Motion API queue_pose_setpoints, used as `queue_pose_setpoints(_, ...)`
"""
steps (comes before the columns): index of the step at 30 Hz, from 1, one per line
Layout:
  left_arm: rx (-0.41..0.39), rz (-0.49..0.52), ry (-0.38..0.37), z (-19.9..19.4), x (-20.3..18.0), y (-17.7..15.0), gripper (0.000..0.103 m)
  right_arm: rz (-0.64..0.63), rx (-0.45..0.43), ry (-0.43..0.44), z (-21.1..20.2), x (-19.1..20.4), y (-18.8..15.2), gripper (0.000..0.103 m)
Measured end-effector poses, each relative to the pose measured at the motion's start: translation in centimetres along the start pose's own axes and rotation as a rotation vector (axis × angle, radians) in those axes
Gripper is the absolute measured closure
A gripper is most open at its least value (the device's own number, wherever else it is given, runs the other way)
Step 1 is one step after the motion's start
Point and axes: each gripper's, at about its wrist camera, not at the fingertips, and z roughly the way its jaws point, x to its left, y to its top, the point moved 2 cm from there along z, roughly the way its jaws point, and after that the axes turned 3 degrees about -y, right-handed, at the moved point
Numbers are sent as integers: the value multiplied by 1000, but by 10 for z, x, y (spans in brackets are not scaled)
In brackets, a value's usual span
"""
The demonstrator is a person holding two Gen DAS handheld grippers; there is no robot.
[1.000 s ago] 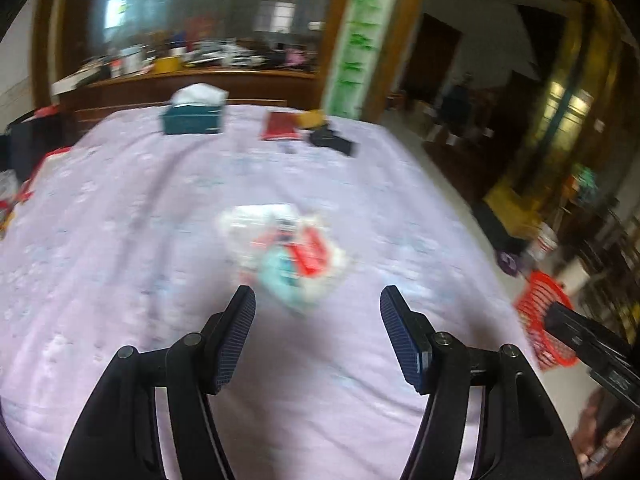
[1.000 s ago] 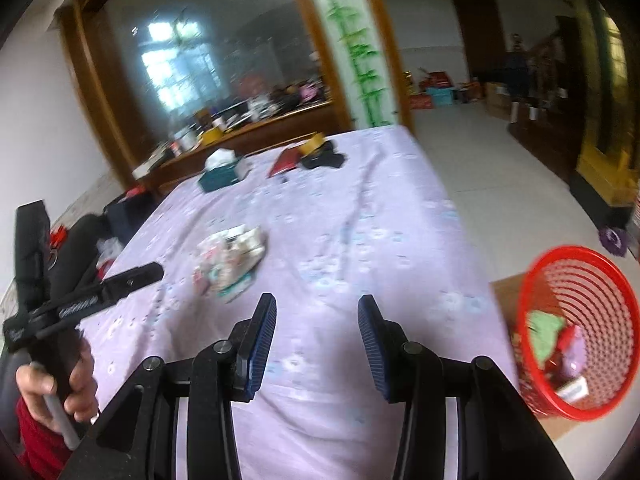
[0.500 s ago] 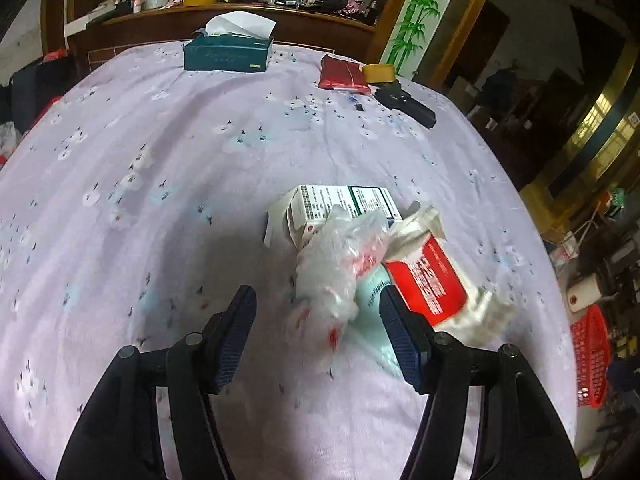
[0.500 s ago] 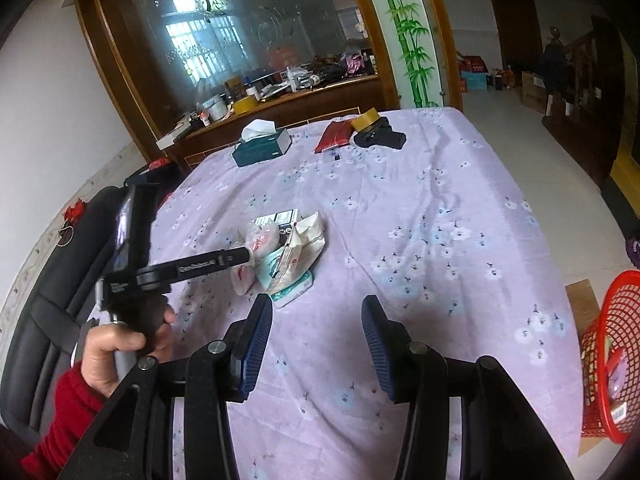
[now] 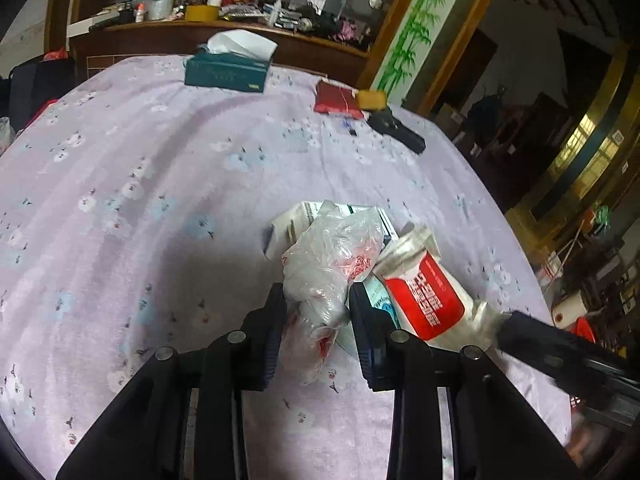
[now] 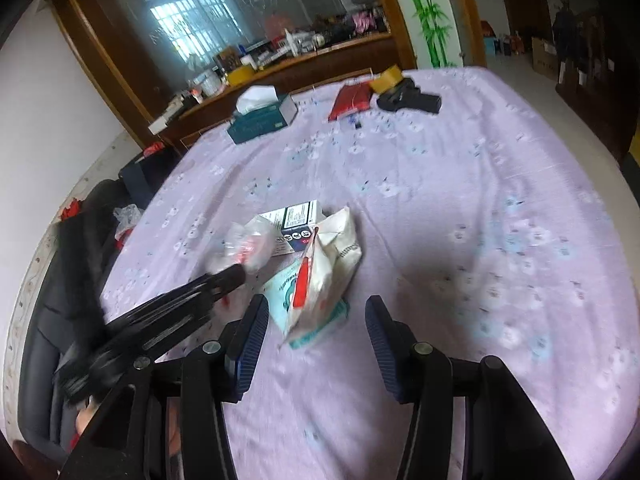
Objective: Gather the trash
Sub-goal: 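Grasp the clear plastic bag with the left tool while the right tool grasps the white paper bag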
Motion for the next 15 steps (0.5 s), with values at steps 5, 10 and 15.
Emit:
queue_pose_setpoints(5, -20, -9, 2, -5, 4, -1, 73, 7, 38, -21, 34, 1, 2, 71)
queue_pose_setpoints(10, -36, 15, 20, -9, 1, -1, 73, -2, 7, -43, 27, 1, -7, 89)
queue_pose_setpoints(15, -50, 22, 16, -14, -2, -1, 73, -15, -96, -67, -19, -2, -22, 89)
